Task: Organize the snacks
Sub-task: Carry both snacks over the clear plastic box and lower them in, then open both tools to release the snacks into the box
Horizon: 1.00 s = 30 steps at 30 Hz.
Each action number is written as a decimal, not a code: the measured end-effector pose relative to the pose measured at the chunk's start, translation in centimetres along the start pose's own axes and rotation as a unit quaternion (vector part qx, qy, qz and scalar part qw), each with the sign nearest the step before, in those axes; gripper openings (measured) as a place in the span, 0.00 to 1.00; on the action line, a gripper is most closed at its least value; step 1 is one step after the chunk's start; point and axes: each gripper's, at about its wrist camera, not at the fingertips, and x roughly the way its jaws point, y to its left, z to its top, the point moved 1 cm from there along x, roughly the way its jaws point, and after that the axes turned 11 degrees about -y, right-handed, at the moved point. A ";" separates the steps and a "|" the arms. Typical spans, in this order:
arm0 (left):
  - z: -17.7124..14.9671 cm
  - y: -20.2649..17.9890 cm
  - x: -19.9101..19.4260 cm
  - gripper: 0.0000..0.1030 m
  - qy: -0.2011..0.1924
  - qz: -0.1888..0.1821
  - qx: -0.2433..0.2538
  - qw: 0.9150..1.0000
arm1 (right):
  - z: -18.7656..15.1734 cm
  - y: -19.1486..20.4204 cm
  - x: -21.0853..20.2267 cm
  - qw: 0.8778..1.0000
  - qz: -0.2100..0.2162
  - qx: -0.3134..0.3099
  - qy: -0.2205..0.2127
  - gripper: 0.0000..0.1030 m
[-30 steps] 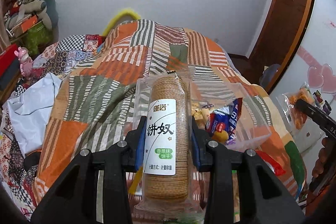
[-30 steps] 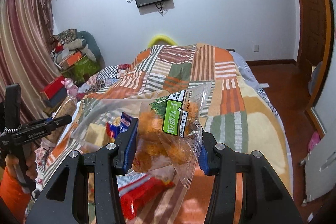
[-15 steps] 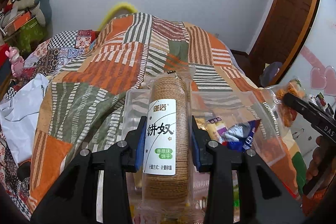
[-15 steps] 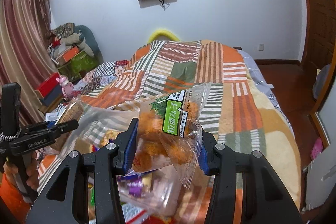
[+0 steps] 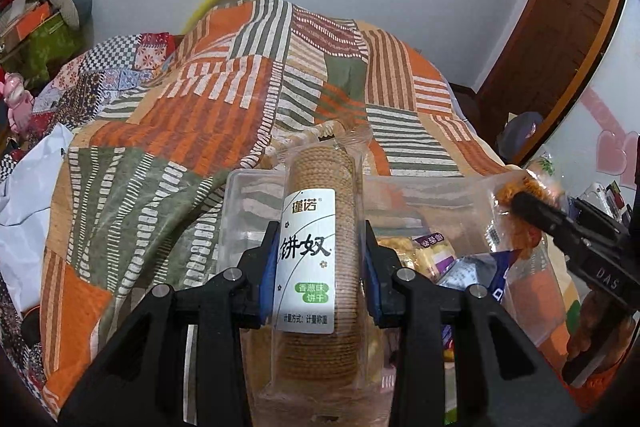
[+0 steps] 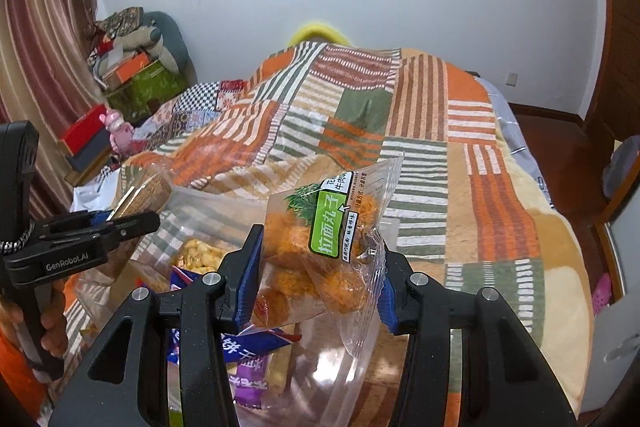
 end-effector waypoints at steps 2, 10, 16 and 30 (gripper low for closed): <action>-0.1 0.0 0.4 0.35 0.005 0.000 -0.001 1.000 | -0.1 0.2 0.4 1.000 0.005 -0.001 0.009 0.44; 0.0 -0.4 0.3 0.42 0.004 0.011 0.015 1.000 | -1.0 0.7 1.8 0.999 0.013 -0.009 0.047 0.46; 0.0 -0.5 -1.0 0.43 -0.003 0.018 0.022 1.000 | -1.3 0.7 1.4 0.998 0.012 -0.014 0.059 0.49; -1.4 -1.1 -7.6 0.62 -0.030 0.026 0.052 0.998 | -0.7 1.2 -4.0 1.000 -0.007 -0.023 0.018 0.63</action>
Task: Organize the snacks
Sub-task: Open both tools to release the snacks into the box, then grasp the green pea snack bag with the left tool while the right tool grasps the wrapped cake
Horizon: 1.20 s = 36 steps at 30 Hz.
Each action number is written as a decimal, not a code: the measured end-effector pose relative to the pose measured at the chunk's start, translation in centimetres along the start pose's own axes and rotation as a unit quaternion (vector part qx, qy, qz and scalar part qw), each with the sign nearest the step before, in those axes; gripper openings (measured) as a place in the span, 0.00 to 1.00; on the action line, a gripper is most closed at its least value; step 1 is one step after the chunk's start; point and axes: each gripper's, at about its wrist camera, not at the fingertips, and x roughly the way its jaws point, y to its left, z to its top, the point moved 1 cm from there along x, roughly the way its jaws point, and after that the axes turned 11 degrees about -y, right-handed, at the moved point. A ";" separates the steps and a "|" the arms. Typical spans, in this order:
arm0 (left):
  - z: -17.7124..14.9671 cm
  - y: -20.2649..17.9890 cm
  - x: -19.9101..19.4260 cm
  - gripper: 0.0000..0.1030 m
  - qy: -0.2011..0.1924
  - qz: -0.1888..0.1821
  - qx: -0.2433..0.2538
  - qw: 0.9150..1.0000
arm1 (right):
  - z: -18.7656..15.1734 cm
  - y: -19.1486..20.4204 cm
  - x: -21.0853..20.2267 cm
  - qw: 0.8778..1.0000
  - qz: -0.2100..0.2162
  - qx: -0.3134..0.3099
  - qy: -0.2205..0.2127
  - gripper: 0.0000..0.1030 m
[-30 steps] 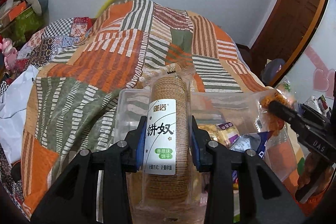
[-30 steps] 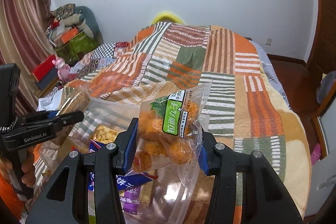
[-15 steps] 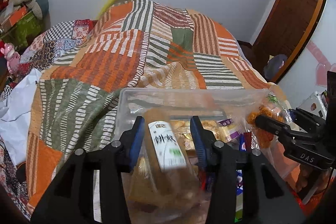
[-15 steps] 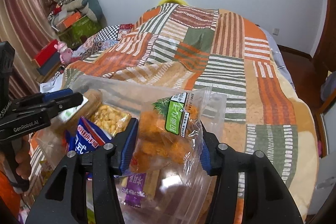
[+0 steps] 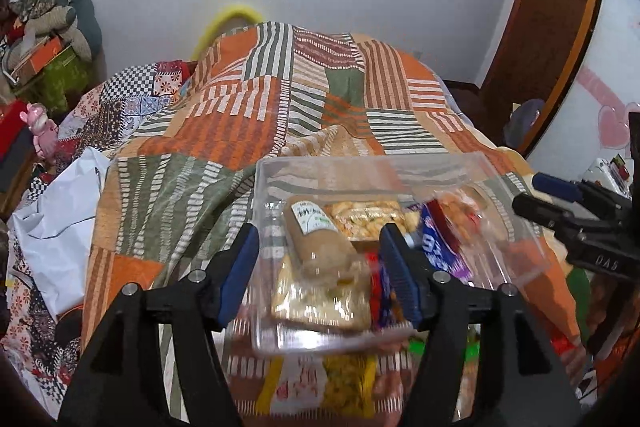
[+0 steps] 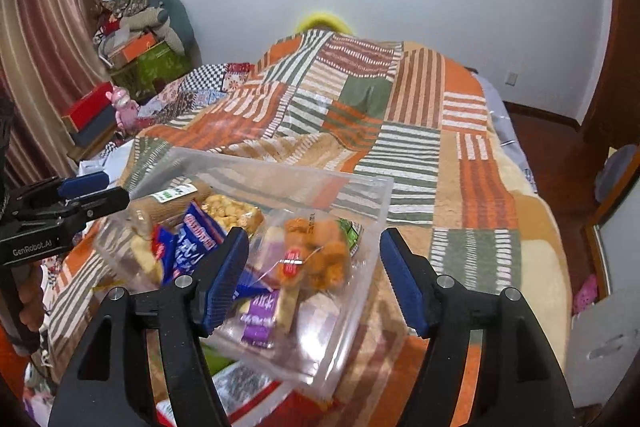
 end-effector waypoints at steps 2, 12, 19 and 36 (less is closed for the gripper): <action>-0.4 -0.1 -1.1 0.63 -0.002 0.001 0.004 1.000 | 0.0 0.2 -1.3 1.000 -0.002 -0.001 -0.012 0.65; -3.6 -0.8 -7.1 0.74 -0.015 0.003 0.027 1.000 | -1.0 1.7 -6.8 0.998 0.012 0.012 -0.067 0.69; -6.8 -1.1 -8.1 0.75 0.011 -0.006 0.012 1.000 | -3.8 2.5 -8.1 0.998 0.021 0.024 -0.060 0.69; -14.2 -0.8 -7.1 0.75 0.096 -0.026 -0.029 0.995 | -10.7 3.9 -7.6 0.998 0.050 0.044 0.018 0.69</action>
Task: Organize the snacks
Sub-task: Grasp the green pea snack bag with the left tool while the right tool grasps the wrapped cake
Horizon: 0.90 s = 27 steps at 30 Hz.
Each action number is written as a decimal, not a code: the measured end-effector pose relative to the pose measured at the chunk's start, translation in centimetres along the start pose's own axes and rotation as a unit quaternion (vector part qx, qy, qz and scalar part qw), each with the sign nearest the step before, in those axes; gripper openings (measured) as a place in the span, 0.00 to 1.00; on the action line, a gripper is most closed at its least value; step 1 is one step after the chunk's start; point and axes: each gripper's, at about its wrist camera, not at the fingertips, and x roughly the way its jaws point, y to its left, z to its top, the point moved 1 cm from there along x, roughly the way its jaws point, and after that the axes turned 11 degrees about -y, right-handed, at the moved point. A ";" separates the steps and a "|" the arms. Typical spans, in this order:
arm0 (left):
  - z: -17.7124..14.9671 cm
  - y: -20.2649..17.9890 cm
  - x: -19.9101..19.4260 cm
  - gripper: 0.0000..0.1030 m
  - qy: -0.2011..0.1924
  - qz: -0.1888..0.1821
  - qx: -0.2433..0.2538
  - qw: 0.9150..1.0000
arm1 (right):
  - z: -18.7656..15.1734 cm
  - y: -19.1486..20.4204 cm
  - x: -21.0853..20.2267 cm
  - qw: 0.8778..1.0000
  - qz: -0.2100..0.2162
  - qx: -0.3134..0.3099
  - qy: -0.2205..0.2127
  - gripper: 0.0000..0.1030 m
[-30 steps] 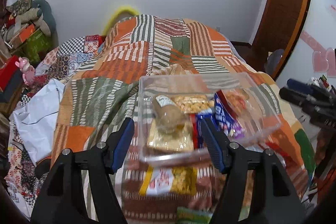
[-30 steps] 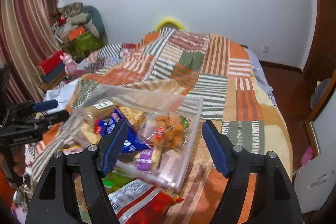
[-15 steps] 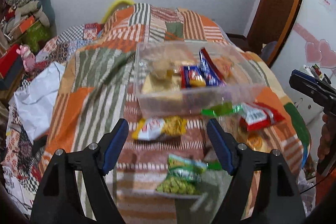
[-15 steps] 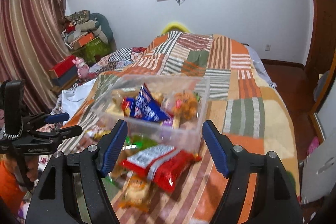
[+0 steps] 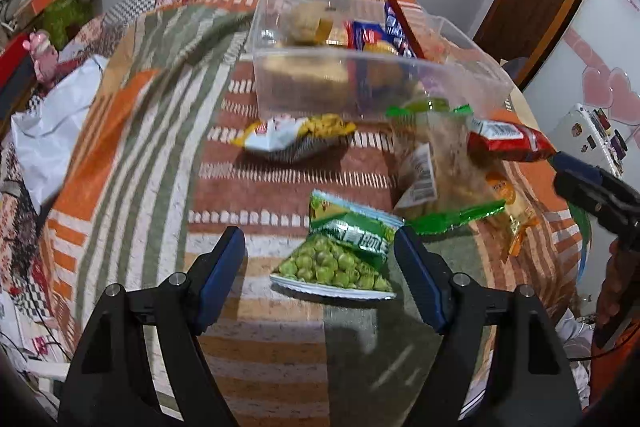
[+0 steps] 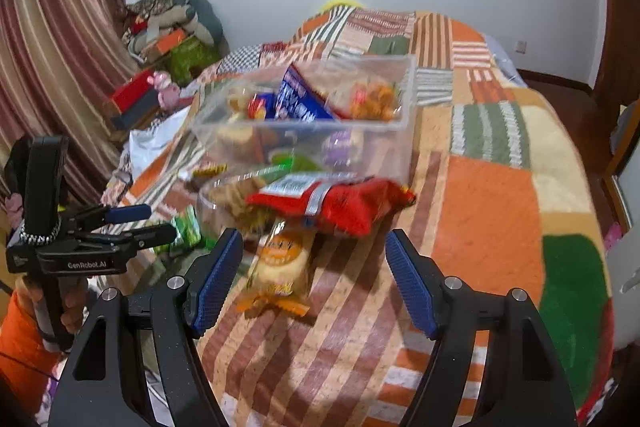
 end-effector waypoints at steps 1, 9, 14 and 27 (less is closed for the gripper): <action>-0.1 0.0 0.2 0.75 0.004 -0.005 -0.003 1.000 | -0.2 0.1 0.2 1.000 0.002 0.000 0.005 0.69; -0.5 -0.7 1.8 0.74 0.004 -0.016 0.004 1.000 | -1.5 1.2 2.9 0.999 0.020 -0.015 0.043 0.61; -1.0 -0.9 1.8 0.69 -0.010 -0.007 0.018 1.000 | -1.8 1.7 4.4 0.998 0.027 -0.024 0.057 0.48; -1.6 -1.0 1.2 0.57 -0.023 0.012 0.034 0.999 | -1.6 1.3 3.9 0.998 0.029 -0.026 0.044 0.30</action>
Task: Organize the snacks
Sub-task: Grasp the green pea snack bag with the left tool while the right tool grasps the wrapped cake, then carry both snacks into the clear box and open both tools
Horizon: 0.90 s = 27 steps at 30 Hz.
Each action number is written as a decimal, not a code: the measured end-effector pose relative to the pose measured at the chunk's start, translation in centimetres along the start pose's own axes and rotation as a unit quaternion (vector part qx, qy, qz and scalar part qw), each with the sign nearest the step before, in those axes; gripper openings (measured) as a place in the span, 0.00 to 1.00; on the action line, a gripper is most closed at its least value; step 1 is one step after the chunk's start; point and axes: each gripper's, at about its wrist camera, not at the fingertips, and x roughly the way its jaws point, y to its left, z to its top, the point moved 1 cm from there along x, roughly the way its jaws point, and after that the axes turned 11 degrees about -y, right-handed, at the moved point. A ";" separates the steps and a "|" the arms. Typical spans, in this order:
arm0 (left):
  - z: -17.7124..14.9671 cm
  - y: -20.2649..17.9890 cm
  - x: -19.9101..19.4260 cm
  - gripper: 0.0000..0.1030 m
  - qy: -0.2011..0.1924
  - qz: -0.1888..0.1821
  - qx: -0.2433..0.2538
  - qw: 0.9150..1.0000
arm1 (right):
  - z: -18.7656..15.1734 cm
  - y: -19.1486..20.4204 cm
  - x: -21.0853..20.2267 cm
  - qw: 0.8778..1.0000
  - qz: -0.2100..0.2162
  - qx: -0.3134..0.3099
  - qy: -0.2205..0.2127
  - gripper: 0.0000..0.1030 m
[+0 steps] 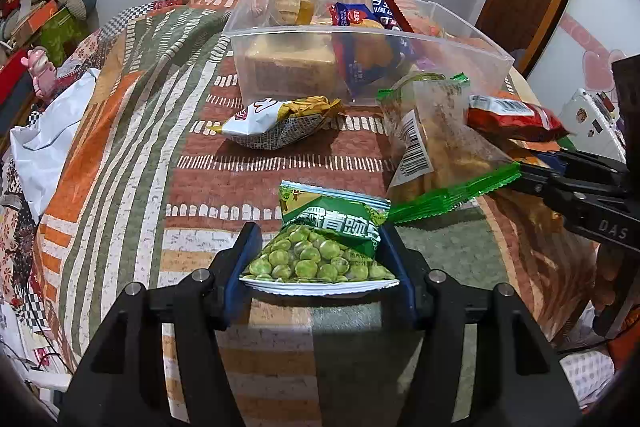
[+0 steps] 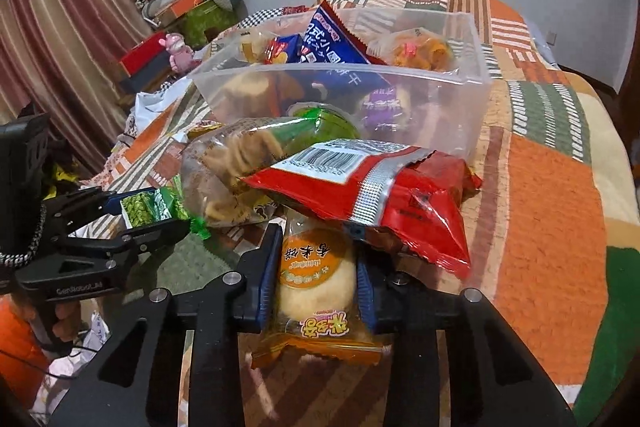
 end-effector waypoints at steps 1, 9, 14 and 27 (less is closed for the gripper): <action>0.0 -0.1 -0.2 0.57 -0.001 0.000 -0.001 1.000 | 0.0 0.0 -0.3 1.000 0.000 -0.002 -0.002 0.29; 1.0 -0.1 -2.4 0.57 -0.029 0.003 -0.011 1.000 | 0.9 0.2 -2.9 0.999 0.006 -0.007 -0.030 0.29; 2.6 0.1 -4.1 0.57 -0.057 0.007 -0.011 0.998 | 1.6 0.6 -4.3 0.998 0.010 -0.010 -0.054 0.29; 7.4 0.1 -6.3 0.57 -0.116 0.007 -0.007 0.993 | 4.9 0.6 -7.3 0.992 0.007 -0.013 -0.121 0.29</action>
